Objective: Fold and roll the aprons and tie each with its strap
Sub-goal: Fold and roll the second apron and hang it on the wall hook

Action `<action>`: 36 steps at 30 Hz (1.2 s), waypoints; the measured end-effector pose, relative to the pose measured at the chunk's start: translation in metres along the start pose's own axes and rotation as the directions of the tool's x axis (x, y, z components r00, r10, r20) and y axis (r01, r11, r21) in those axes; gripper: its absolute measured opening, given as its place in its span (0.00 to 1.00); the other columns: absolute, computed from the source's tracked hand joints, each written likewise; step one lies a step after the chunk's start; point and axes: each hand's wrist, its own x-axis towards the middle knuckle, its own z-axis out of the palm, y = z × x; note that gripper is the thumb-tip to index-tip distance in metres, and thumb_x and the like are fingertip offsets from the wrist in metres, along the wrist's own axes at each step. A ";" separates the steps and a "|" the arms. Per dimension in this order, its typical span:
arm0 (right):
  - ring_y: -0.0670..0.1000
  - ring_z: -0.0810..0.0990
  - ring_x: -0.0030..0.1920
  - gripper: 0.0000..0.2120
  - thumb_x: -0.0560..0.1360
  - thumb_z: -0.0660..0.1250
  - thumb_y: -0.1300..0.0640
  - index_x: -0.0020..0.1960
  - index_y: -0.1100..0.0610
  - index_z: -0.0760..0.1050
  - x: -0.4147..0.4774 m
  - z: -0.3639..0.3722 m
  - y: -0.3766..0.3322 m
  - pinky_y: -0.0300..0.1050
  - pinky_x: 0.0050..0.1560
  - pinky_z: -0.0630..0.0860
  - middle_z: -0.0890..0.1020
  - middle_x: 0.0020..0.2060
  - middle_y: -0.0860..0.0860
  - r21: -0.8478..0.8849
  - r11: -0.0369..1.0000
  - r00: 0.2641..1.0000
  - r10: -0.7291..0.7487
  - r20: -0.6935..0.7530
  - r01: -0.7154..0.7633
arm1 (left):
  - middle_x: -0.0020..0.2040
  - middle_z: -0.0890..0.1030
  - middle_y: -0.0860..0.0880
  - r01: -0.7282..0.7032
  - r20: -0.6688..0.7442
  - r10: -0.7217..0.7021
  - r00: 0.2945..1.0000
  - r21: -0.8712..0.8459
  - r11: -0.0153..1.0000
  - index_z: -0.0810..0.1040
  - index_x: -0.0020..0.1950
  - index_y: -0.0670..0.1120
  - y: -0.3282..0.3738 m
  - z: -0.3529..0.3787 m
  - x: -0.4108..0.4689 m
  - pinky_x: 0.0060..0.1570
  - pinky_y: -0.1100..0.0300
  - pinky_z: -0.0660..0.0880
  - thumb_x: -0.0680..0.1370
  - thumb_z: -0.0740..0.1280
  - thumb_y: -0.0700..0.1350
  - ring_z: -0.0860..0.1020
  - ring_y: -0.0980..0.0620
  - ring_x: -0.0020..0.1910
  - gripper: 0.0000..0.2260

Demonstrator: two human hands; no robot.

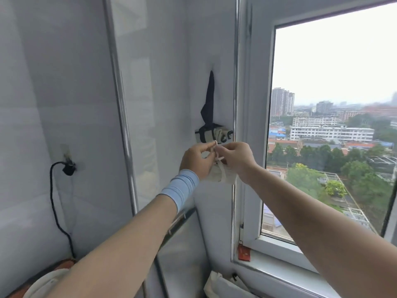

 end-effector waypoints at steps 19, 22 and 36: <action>0.51 0.80 0.40 0.13 0.78 0.62 0.49 0.39 0.51 0.79 0.180 0.025 -0.122 0.47 0.40 0.78 0.82 0.36 0.47 -0.357 0.916 0.889 -0.309 -0.337 0.183 | 0.56 0.83 0.52 -0.123 -0.034 0.124 0.992 0.034 0.992 0.80 0.62 0.56 0.027 -0.041 0.234 0.56 0.63 0.74 0.77 0.67 0.47 0.80 0.51 0.54 0.14; 0.53 0.80 0.38 0.15 0.79 0.62 0.51 0.37 0.55 0.80 0.200 0.022 -0.130 0.46 0.37 0.76 0.83 0.35 0.51 -0.386 0.902 0.872 -0.340 -0.353 0.195 | 0.55 0.83 0.51 -0.124 -0.046 0.125 0.991 0.032 0.992 0.81 0.61 0.56 0.032 -0.035 0.258 0.53 0.63 0.74 0.77 0.66 0.46 0.80 0.50 0.53 0.14; 0.50 0.73 0.30 0.18 0.76 0.63 0.53 0.28 0.53 0.71 0.218 0.020 -0.116 0.41 0.27 0.62 0.74 0.26 0.48 -0.521 0.847 0.908 -0.299 -0.293 0.111 | 0.43 0.80 0.51 -0.030 -0.049 0.023 0.999 -0.142 0.989 0.78 0.45 0.50 -0.013 -0.020 0.255 0.39 0.62 0.73 0.76 0.69 0.49 0.78 0.51 0.42 0.03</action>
